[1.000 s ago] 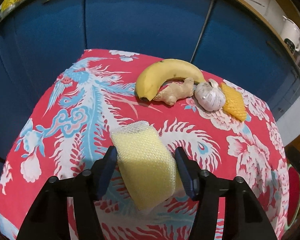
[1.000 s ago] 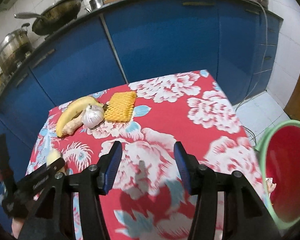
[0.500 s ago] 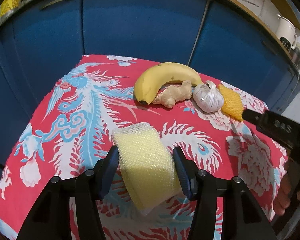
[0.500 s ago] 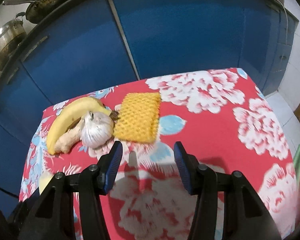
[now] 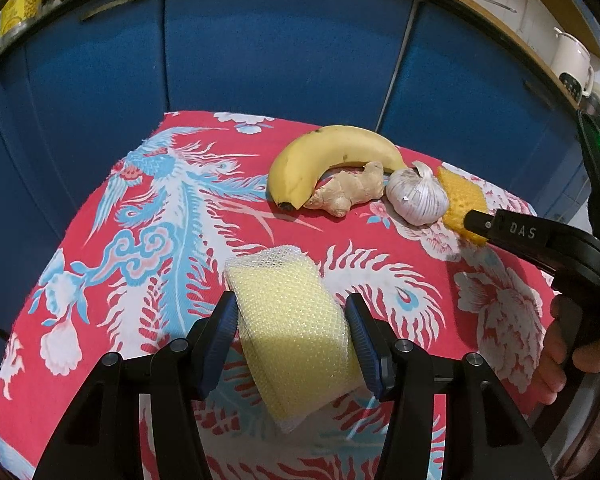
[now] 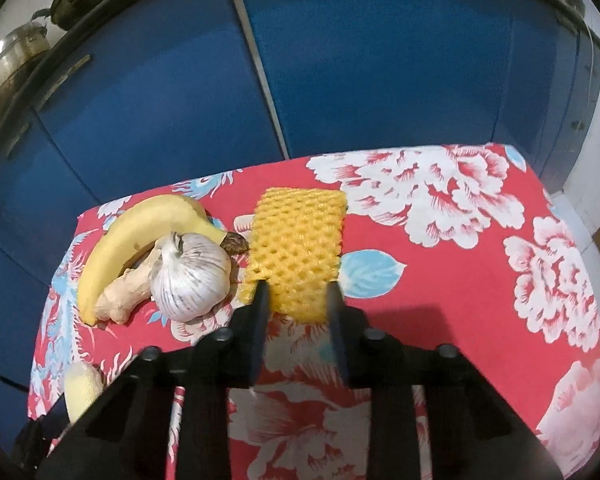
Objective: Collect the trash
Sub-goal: 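Grasp the yellow sponge with the left tool while the right tool grasps the yellow mesh pad, then carry the yellow mesh pad over the red bucket and open the right tool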
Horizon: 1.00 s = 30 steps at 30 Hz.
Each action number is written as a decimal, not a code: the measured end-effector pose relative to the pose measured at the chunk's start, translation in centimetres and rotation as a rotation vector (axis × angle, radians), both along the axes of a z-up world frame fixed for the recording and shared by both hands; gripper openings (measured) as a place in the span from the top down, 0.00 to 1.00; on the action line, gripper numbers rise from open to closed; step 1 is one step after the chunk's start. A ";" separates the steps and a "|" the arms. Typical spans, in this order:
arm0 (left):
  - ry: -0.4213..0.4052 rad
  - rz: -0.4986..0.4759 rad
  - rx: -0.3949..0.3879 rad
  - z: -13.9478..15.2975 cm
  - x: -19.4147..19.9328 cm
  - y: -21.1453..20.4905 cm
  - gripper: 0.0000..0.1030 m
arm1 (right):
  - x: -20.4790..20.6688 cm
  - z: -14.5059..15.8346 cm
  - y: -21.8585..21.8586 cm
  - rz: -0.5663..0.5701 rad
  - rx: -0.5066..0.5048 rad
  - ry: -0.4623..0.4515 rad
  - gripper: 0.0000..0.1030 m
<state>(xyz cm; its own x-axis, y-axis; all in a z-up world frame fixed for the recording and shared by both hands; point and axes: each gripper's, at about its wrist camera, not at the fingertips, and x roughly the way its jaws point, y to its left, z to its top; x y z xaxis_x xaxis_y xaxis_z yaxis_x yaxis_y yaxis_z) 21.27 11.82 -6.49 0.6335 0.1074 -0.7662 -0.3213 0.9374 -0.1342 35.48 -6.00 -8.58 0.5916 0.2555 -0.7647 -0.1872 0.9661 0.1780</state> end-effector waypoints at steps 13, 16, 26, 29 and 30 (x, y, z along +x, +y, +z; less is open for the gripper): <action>0.000 0.000 0.000 -0.1 -0.1 0.0 0.45 | -4.7 3.3 -3.4 -0.001 0.047 -0.068 0.92; 0.000 0.000 0.000 -0.1 -0.1 0.0 0.45 | -6.5 4.2 -4.5 -0.005 0.048 -0.086 0.92; -0.003 0.000 -0.006 -0.1 0.0 0.0 0.45 | -13.3 6.3 -11.5 -0.099 0.054 -0.131 0.92; -0.005 0.000 -0.011 -0.1 0.0 0.0 0.45 | -15.2 6.6 -14.0 -0.145 0.053 -0.138 0.92; -0.006 0.000 -0.013 -0.1 0.0 0.0 0.45 | -15.6 6.7 -14.6 -0.159 0.053 -0.141 0.92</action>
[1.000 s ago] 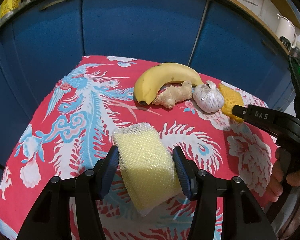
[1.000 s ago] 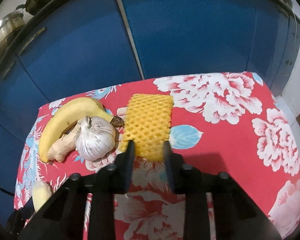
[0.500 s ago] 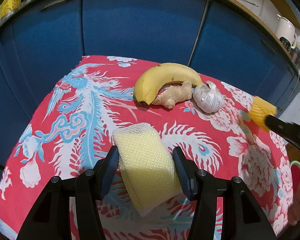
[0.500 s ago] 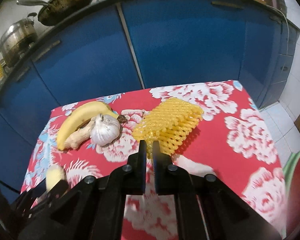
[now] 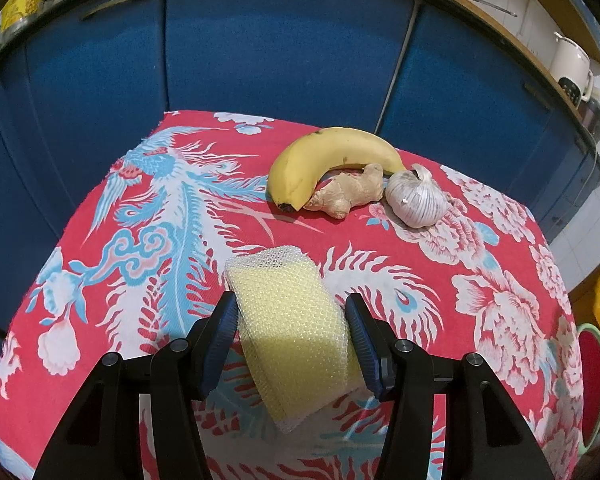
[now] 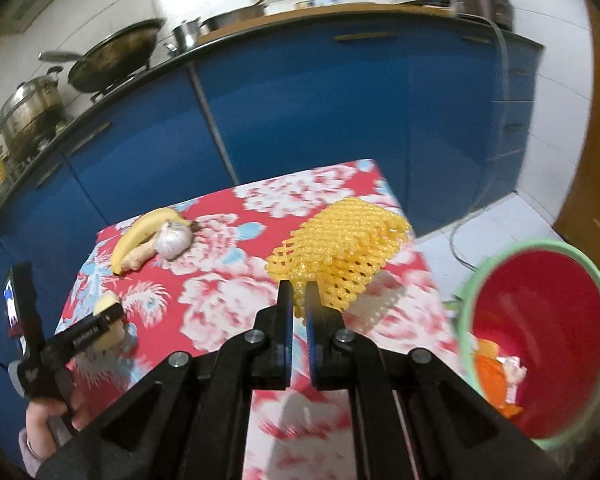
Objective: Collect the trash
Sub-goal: 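Carry the yellow mesh pad over the red bucket and open the right tool, then carry the yellow sponge over the red bucket and open the left tool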
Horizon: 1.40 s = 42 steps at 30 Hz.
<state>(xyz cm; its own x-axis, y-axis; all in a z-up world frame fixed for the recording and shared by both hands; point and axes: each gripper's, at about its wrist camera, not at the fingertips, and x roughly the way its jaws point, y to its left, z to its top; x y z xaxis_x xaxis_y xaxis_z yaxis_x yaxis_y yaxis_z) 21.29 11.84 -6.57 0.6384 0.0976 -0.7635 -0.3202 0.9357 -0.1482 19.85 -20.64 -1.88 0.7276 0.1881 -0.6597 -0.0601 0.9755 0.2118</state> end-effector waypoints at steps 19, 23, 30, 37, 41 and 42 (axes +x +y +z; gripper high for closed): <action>-0.024 -0.033 -0.036 1.3 -0.9 -0.5 0.45 | -6.7 -3.9 -11.9 -0.306 0.050 0.084 0.89; -0.048 -0.060 -0.024 2.5 -1.8 -1.3 0.45 | -7.1 -4.8 -13.1 -0.329 0.078 0.108 0.88; -0.084 -0.125 -0.049 4.7 -2.9 -3.4 0.45 | -8.2 -5.7 -14.4 -0.357 0.131 0.119 0.71; -0.122 -0.224 -0.058 7.0 -3.9 -7.7 0.45 | -9.9 -5.6 -15.1 -0.362 0.154 0.103 0.67; -0.131 -0.290 -0.071 8.0 -4.3 -10.4 0.45 | -10.9 -5.2 -15.4 -0.359 0.157 0.092 0.64; -0.132 -0.314 -0.071 8.2 -4.4 -11.4 0.45 | -11.0 -5.1 -15.4 -0.358 0.156 0.091 0.63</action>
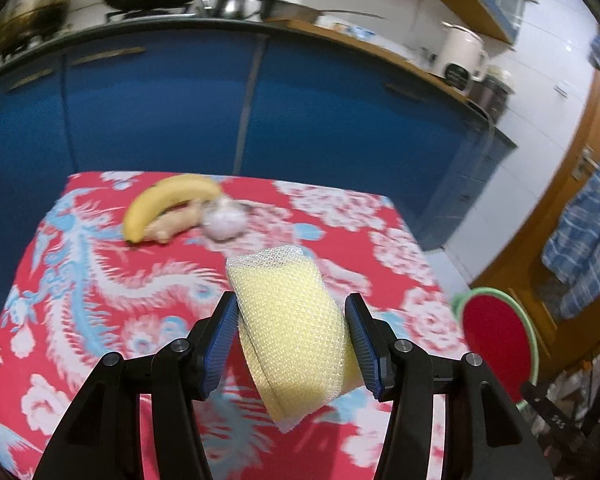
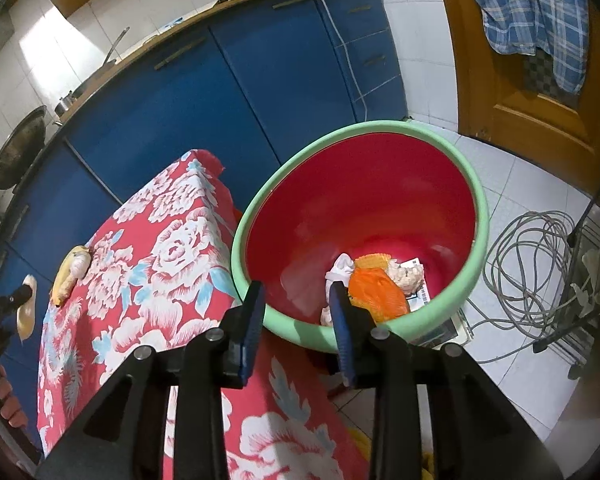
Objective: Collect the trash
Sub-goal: 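Carry the yellow sponge over the red bucket and open the left tool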
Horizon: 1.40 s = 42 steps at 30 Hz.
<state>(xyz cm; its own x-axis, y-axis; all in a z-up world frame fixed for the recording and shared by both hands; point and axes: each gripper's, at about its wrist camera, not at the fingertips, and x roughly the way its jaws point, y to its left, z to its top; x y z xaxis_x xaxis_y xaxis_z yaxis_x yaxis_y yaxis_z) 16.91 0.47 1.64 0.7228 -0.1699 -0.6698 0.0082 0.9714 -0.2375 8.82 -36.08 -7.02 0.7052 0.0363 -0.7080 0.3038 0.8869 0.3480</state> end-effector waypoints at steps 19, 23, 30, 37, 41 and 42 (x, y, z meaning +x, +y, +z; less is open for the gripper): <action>0.028 -0.328 0.038 -0.6 -0.3 -15.5 0.45 | -3.7 0.9 -3.1 -0.031 0.009 -0.039 0.59; 0.046 -0.385 0.049 -1.6 0.3 -18.5 0.45 | -4.3 0.7 -4.0 -0.047 0.017 -0.038 0.59; 0.075 -0.460 0.071 -3.6 1.1 -23.0 0.45 | -5.0 0.1 -5.6 -0.073 0.026 -0.034 0.59; 0.099 -0.520 0.076 -5.0 1.9 -26.1 0.39 | -5.0 -0.5 -6.7 -0.089 0.039 -0.026 0.59; 0.109 -0.534 0.080 -5.3 2.2 -27.1 0.37 | -5.0 -0.9 -6.9 -0.093 0.044 -0.022 0.59; 0.112 -0.534 0.082 -5.4 2.2 -27.2 0.37 | -5.0 -0.9 -7.0 -0.093 0.045 -0.021 0.59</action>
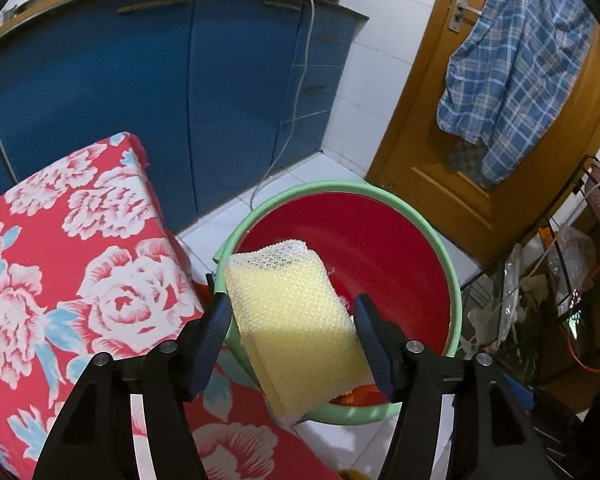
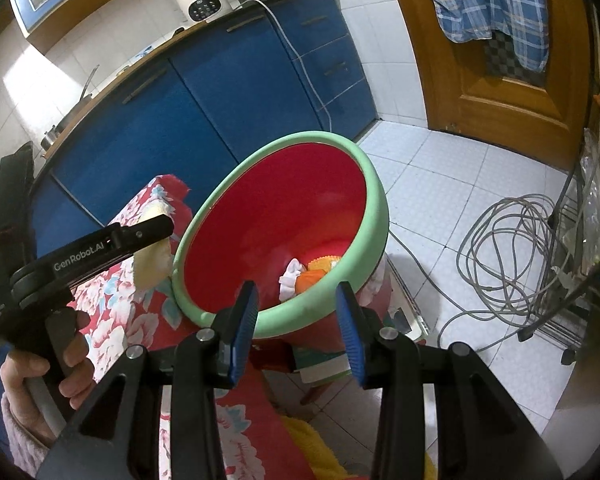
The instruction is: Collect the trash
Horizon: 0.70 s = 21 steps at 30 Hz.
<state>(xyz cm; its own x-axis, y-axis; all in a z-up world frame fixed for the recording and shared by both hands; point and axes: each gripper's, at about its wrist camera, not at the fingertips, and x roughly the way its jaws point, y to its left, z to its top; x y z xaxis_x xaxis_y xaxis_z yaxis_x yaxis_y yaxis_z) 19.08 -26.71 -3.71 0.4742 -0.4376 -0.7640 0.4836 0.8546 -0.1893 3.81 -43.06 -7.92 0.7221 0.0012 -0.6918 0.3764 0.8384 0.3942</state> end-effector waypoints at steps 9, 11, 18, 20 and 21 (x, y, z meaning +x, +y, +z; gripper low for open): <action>0.001 0.006 0.004 0.2 -0.2 0.4 0.31 | -0.2 0.2 0.3 0.009 -0.006 -0.008 0.59; -0.001 0.009 0.002 0.4 -0.4 0.8 0.31 | -0.3 0.5 0.6 0.013 -0.010 -0.013 0.59; -0.017 0.047 0.008 1.3 -1.7 3.1 0.31 | -0.6 1.8 2.2 0.035 -0.031 -0.032 0.48; -0.025 0.071 0.014 1.7 -2.2 4.2 0.31 | -0.7 2.2 2.7 0.047 -0.037 -0.039 0.46; -0.029 0.079 0.016 1.8 -2.5 4.5 0.31 | -0.8 2.3 3.0 0.052 -0.040 -0.042 0.44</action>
<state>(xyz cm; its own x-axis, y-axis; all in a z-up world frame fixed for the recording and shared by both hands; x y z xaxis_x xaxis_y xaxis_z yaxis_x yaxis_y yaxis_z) 16.62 -22.21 -1.95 0.5288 -0.3855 -0.7561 0.4193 0.8932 -0.1621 3.05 -40.09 -5.57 0.7503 0.0123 -0.6610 0.3157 0.8719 0.3745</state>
